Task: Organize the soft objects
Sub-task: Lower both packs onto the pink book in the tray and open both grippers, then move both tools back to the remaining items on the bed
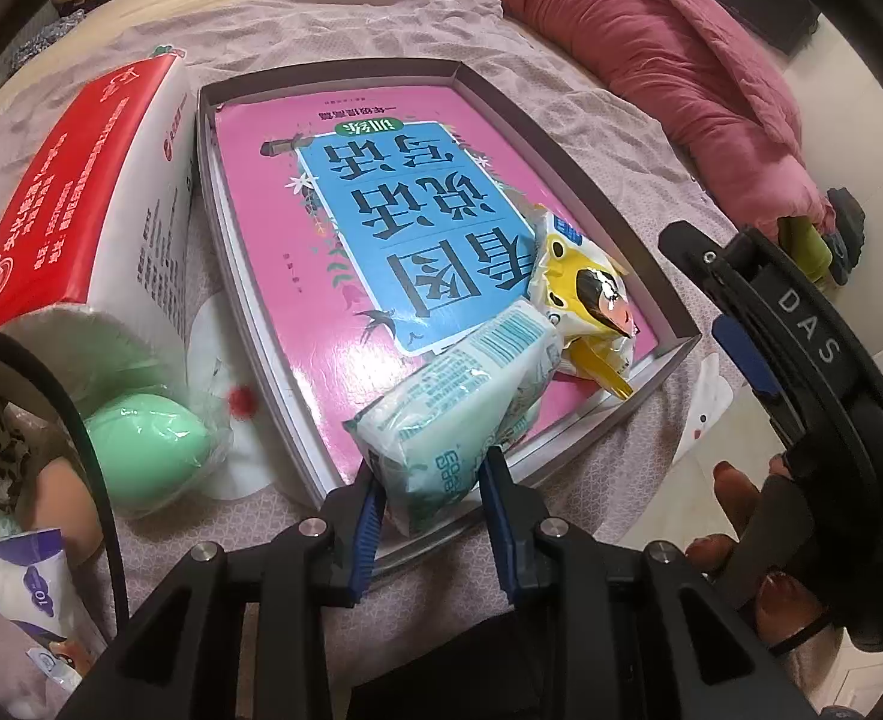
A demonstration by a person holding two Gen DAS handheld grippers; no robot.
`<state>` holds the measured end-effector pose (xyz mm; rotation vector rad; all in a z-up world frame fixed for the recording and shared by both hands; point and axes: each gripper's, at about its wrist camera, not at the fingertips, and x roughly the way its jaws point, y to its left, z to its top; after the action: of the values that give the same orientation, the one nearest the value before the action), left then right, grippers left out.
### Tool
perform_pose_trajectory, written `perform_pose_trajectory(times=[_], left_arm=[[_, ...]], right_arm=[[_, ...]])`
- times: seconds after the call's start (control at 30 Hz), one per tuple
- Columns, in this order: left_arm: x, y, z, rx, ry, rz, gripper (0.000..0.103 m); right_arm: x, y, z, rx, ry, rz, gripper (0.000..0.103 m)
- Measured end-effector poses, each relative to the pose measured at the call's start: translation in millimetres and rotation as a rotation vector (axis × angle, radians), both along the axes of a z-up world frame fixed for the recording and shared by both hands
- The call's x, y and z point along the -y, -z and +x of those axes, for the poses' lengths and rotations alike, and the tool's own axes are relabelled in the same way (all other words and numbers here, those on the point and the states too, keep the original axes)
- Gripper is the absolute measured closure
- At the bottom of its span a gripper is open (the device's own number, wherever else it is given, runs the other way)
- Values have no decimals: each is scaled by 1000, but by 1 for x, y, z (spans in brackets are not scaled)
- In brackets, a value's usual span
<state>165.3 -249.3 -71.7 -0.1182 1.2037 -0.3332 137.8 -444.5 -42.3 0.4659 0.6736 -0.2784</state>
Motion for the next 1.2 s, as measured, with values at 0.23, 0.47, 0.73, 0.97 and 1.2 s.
perform_pose_trajectory(times=[0.23, 0.47, 0.73, 0.97, 1.2], left_arm=[[0, -2, 1, 11, 8, -3, 62], [0, -9, -1, 55, 10, 31, 52], [-2, -13, -4, 73, 14, 31, 49], [-12, -30, -19, 123, 7, 26, 42], [-39, -50, -39, 162, -29, 10, 42]], right_arm=[[-1, -1, 2, -5, -8, -6, 28], [-2, 1, 3, -12, -12, -2, 28], [0, 2, 3, -9, -13, 1, 28], [-7, -8, -5, 68, -44, -23, 28], [-27, -30, -19, 144, -90, -91, 28]])
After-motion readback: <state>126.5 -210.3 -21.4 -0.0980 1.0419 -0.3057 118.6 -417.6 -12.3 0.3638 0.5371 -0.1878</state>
